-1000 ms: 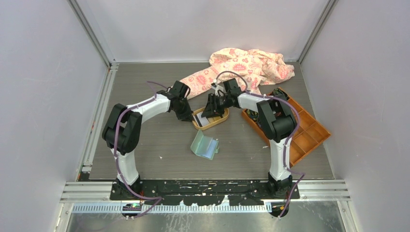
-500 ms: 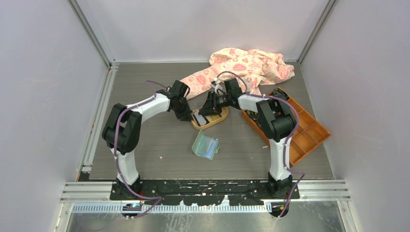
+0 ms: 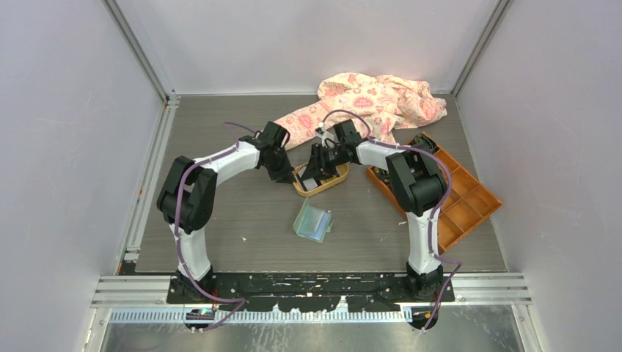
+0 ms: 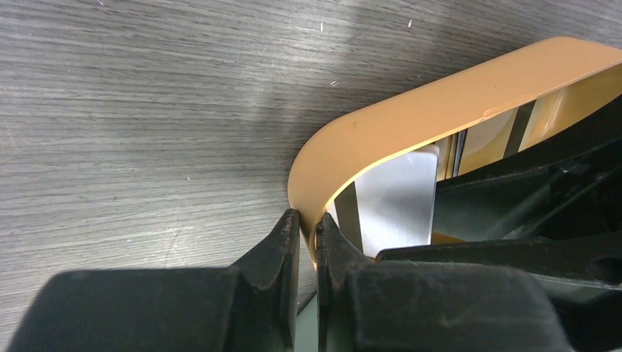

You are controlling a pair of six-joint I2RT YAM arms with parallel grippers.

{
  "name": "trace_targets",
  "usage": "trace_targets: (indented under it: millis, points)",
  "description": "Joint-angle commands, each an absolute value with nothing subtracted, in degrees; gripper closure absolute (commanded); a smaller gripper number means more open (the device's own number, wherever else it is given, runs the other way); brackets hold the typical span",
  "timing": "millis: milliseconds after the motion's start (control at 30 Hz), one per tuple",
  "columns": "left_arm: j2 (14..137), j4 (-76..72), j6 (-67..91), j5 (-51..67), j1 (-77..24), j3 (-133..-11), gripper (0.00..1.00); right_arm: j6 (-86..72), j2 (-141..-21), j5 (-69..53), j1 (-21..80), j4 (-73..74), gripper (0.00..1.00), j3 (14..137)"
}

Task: Put the credit cards into the card holder
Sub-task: Pick up the credit card from the storage box.

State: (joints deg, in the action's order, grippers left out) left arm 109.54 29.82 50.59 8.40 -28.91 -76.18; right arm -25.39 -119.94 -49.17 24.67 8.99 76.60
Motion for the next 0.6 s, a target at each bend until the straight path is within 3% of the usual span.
trace_targets:
  millis: [0, 333, 567]
  points:
    - [108.92, 26.71, 50.64, 10.5, -29.14, -79.36, 1.0, -16.89, -118.59, -41.63, 25.48, 17.05, 0.56, 80.51]
    - [109.92, 26.45, 49.76, 13.06, -29.14, -80.56, 1.0, -17.43, -121.69, -49.06, 26.46, 16.83, 0.56, 81.71]
    - [110.98, 26.67, 49.45, 13.97, -29.08, -81.8, 0.99, -15.72, -122.12, -46.79, 26.94, 18.93, 0.57, 82.52]
